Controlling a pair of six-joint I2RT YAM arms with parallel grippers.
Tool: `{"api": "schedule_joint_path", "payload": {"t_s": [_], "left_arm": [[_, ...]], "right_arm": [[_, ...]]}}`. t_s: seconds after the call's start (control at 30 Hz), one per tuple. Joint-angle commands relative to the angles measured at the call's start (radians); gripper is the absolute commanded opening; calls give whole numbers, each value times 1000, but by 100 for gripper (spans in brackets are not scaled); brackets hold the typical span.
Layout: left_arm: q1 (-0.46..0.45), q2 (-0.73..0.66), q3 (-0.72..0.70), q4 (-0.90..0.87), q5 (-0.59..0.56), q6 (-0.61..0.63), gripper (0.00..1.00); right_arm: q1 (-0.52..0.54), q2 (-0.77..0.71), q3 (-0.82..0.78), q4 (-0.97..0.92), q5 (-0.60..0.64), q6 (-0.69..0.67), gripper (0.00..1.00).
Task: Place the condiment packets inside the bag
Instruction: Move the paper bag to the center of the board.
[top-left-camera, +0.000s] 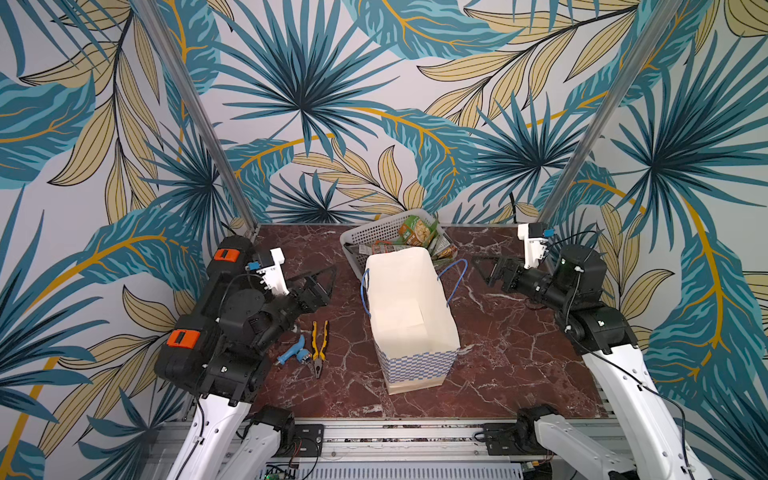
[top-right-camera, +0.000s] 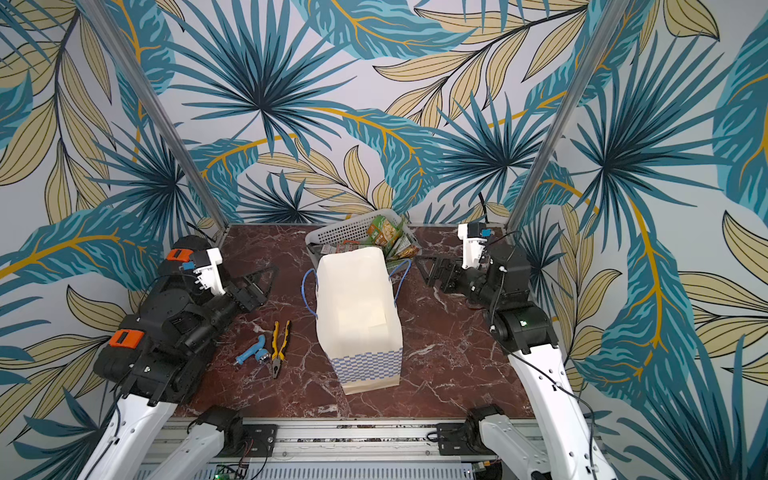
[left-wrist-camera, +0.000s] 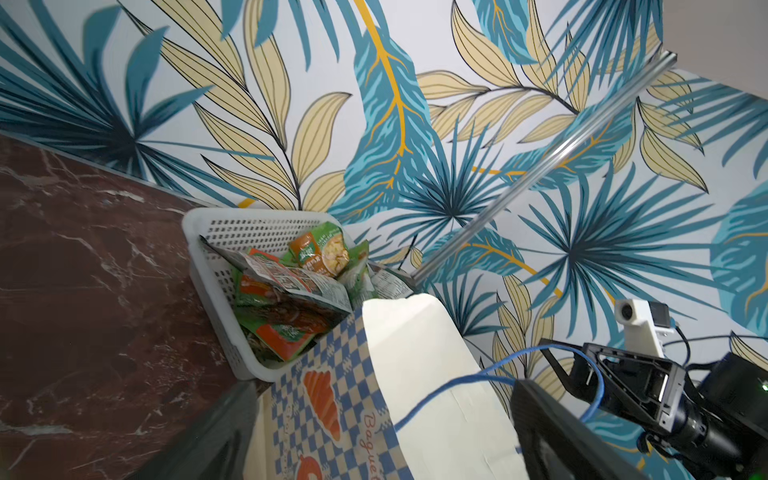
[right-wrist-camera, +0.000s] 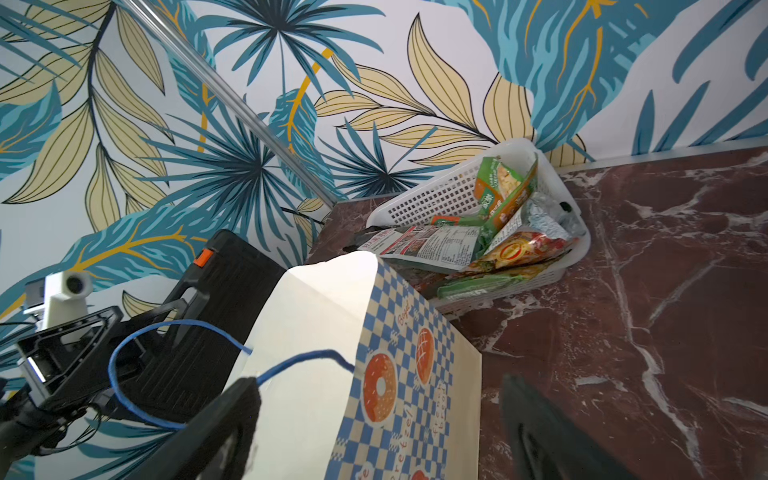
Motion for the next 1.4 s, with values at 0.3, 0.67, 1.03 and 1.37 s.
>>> {"api": "schedule_joint_path", "payload": {"t_s": [0.3,0.67,1.03,1.37], "left_arm": [[-308,158,247,-163,-221,137,100],[-333,329,346,-203,-185,172,51],[-357,559,552,-140,-94,201,81],[-361,516,507,-150,-311,227,100]], "right_arm": [[126,13,87,-91,-48,40,89],[239,115,213,-308,301,-79,21],[229,149,364,-401,775,-143,0],[64,129,279,-382,882,-117,0]]}}
